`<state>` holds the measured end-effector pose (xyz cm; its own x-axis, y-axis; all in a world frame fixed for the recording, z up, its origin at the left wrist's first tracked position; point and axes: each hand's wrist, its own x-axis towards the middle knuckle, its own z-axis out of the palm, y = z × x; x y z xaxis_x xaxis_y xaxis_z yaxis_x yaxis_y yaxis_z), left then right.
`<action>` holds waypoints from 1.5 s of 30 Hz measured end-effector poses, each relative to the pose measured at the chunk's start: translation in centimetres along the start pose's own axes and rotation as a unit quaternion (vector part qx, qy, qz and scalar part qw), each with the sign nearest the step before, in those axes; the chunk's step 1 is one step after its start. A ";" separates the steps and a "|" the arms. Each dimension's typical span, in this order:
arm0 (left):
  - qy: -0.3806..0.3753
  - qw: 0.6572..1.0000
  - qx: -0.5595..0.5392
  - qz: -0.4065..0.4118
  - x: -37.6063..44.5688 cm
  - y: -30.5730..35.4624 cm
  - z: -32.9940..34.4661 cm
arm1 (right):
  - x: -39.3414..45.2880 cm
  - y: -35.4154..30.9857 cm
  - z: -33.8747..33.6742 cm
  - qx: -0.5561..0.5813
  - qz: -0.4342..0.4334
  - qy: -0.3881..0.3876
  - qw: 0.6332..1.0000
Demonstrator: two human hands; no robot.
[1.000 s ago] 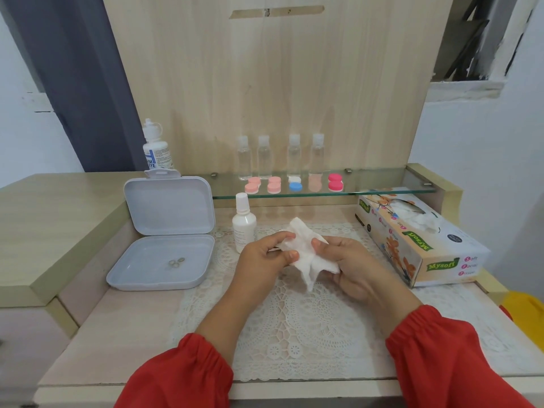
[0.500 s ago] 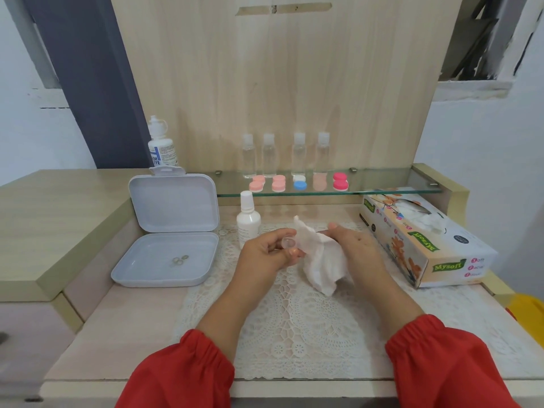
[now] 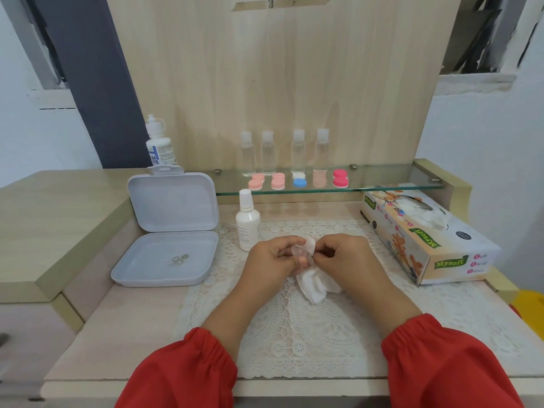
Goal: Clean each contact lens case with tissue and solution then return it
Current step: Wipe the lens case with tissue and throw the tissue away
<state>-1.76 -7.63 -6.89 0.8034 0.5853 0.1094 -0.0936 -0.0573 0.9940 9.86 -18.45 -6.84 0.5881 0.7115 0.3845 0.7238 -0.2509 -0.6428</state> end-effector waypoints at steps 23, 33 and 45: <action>0.033 0.998 -0.043 0.034 0.0 0.4 -0.4 | 0.0 -0.4 0.5 -0.095 -0.132 0.066 0.984; 0.035 0.996 -0.083 0.024 0.2 0.5 -0.5 | 0.2 -1.3 -0.7 0.416 0.075 0.048 0.905; 0.044 0.996 -0.077 0.020 0.3 0.2 -0.6 | 0.2 -0.9 -0.3 0.418 0.043 0.065 0.905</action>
<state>-1.87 -6.99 -6.70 0.7431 0.6540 0.1414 -0.2196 0.0388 0.9748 9.45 -18.24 -5.94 0.7058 0.6167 0.3486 0.1796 0.3201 -0.9302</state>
